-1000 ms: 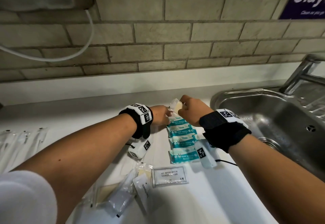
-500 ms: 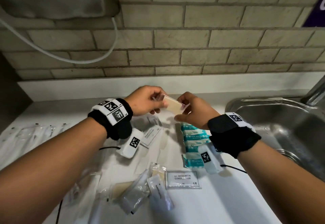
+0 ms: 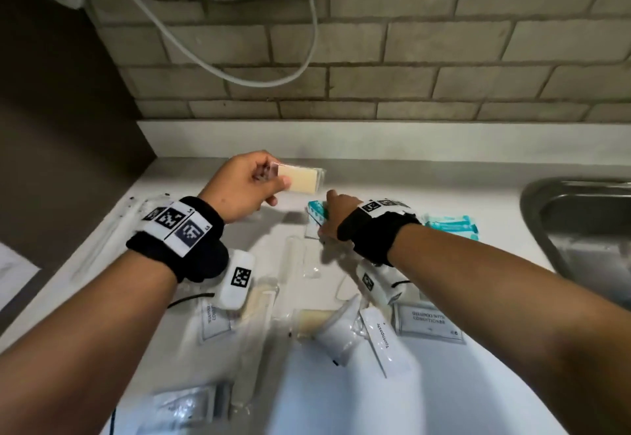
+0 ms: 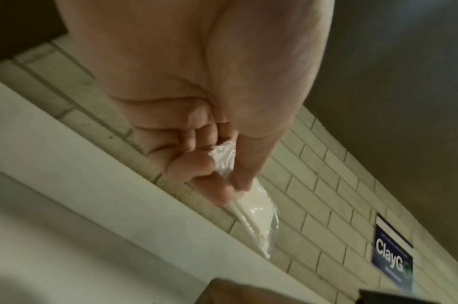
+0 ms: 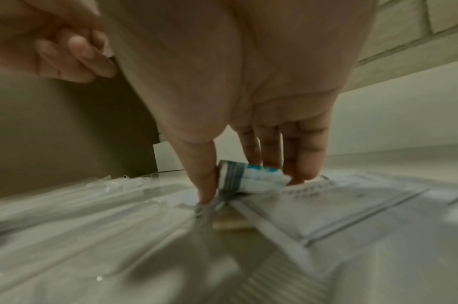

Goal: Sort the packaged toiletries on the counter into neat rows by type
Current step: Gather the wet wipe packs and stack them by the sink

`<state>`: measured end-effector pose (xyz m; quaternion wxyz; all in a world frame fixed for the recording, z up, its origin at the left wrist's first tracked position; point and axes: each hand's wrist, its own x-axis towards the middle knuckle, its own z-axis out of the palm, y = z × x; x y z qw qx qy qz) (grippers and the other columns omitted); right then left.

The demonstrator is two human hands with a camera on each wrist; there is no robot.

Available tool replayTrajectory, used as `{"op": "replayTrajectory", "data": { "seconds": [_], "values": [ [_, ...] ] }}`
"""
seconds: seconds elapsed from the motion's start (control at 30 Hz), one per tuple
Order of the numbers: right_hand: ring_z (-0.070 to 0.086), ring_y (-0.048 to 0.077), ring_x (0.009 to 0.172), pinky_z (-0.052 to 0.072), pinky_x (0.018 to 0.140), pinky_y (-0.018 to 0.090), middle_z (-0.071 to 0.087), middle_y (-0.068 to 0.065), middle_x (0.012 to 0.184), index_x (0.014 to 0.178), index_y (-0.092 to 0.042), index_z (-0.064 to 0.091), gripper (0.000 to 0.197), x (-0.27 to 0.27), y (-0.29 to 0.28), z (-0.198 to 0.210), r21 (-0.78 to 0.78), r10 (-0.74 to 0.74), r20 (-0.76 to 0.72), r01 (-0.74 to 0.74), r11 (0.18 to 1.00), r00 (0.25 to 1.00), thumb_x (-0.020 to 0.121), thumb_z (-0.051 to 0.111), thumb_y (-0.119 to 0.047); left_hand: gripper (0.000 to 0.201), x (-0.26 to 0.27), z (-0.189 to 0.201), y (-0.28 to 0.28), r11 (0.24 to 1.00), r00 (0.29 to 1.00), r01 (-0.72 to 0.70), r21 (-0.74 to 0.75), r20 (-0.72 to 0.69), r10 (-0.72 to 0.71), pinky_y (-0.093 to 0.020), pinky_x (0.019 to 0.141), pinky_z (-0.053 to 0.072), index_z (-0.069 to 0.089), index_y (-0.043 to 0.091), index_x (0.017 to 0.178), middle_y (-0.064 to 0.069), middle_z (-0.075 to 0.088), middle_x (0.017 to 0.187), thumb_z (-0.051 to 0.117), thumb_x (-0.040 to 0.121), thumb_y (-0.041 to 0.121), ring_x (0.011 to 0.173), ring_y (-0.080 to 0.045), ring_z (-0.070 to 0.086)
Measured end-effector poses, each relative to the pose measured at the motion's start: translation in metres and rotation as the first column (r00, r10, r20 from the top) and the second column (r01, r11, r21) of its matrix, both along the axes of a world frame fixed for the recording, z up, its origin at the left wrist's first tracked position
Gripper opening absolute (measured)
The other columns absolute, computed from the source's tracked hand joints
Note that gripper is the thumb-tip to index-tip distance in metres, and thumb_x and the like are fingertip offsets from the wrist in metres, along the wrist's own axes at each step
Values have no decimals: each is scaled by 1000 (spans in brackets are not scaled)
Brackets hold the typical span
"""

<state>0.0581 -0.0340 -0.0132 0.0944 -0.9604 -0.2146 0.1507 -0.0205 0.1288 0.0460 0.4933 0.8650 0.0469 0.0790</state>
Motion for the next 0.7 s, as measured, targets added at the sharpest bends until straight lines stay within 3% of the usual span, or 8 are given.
{"op": "replayTrajectory", "data": {
  "seconds": [0.1, 0.2, 0.27, 0.3, 0.37, 0.43, 0.57, 0.7],
  "values": [
    [59, 36, 108, 51, 87, 40, 58, 16, 118, 124, -7, 42, 62, -1, 1, 3, 3, -36, -5, 36, 999, 999, 75, 75, -26, 14, -4, -19, 8, 1000, 996, -11, -10, -92, 10, -35, 59, 54, 56, 23, 85, 5, 62, 75, 66, 90, 15, 52, -10, 59],
    [55, 36, 115, 46, 94, 39, 53, 19, 128, 132, -4, 34, 57, -2, -14, 12, 36, -65, 1, 65, 997, 998, 85, 65, -13, 11, -3, -34, 10, 999, 983, 9, 42, -184, -1, -45, 74, 57, 57, 20, 100, -5, 67, 97, 64, 92, 17, 62, -18, 61],
    [57, 36, 112, 45, 89, 36, 53, 19, 127, 136, -5, 30, 64, -5, -35, 23, 65, -72, 19, 70, 995, 997, 84, 67, -11, 20, 0, -40, 7, 996, 976, 10, 91, -216, 10, -37, 68, 57, 54, 18, 112, -10, 65, 107, 61, 94, 17, 65, -20, 62],
    [58, 35, 106, 45, 84, 34, 54, 20, 124, 136, -7, 29, 66, -7, -47, 29, 93, -71, 22, 69, 993, 997, 83, 68, -10, 22, 1, -43, 6, 994, 975, 2, 108, -221, 22, -29, 58, 56, 52, 17, 116, -12, 64, 108, 59, 95, 16, 65, -20, 62],
    [58, 31, 93, 43, 74, 30, 57, 18, 121, 136, -11, 28, 68, -16, -75, 39, 84, -54, 8, 53, 995, 999, 81, 68, -7, 25, 5, -45, -1, 990, 975, -28, 142, -216, 58, -15, 40, 43, 49, 12, 121, -14, 63, 105, 54, 97, 14, 60, -19, 59],
    [59, 29, 96, 45, 75, 30, 58, 12, 123, 136, -13, 32, 69, -27, -99, 43, -8, -46, -29, 46, 999, 998, 78, 69, -6, 24, 11, -47, -10, 988, 972, -46, 144, -223, 78, -13, 33, 37, 48, 11, 121, -15, 62, 104, 52, 98, 12, 56, -16, 58],
    [59, 27, 106, 50, 81, 31, 58, 6, 125, 128, -16, 46, 53, -51, -127, 47, -100, -85, -65, 78, 992, 994, 79, 65, -6, 19, 25, -54, -33, 989, 950, -26, 146, -304, 70, -17, 31, 38, 46, 12, 116, -13, 62, 93, 50, 98, 11, 50, -11, 60],
    [58, 27, 105, 45, 78, 27, 58, 7, 124, 127, -16, 47, 52, -73, -153, 49, -115, -123, -47, 117, 986, 991, 79, 67, -14, 19, 28, -65, -47, 964, 933, 31, 262, -353, 66, -27, 52, 48, 51, 12, 113, -12, 68, 83, 55, 94, 13, 63, -23, 65]
  ]
}}
